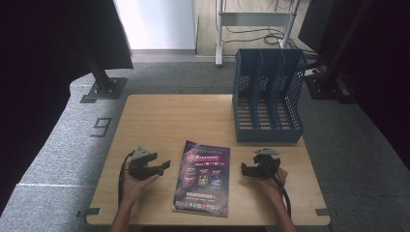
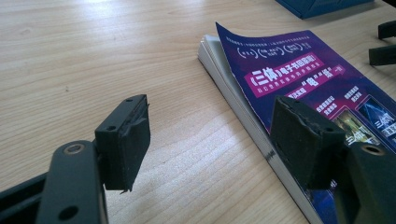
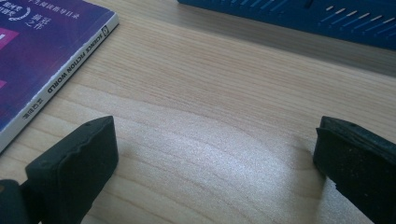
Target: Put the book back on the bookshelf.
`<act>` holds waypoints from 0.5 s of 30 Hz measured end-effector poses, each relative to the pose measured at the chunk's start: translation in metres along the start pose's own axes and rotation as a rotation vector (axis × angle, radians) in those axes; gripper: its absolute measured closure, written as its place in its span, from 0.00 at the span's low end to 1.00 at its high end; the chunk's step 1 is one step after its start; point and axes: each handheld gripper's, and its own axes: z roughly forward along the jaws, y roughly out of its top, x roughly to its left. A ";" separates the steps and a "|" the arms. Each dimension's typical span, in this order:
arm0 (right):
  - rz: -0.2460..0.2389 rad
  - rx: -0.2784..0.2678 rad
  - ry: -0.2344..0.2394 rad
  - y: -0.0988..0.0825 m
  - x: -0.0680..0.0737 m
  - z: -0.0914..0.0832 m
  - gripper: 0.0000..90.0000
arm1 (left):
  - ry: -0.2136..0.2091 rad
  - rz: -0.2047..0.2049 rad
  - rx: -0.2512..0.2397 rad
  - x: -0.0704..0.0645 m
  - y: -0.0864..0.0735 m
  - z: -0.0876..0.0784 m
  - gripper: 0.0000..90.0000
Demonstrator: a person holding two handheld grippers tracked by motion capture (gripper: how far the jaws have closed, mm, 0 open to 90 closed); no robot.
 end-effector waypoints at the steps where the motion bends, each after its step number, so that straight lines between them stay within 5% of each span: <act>1: 0.003 0.000 -0.003 0.000 0.000 0.000 0.00 | -0.001 0.002 0.004 0.000 0.000 0.001 0.32; 15: 0.043 -0.027 -0.004 -0.001 0.003 -0.008 0.15 | -0.007 0.008 0.016 -0.001 0.000 0.005 0.32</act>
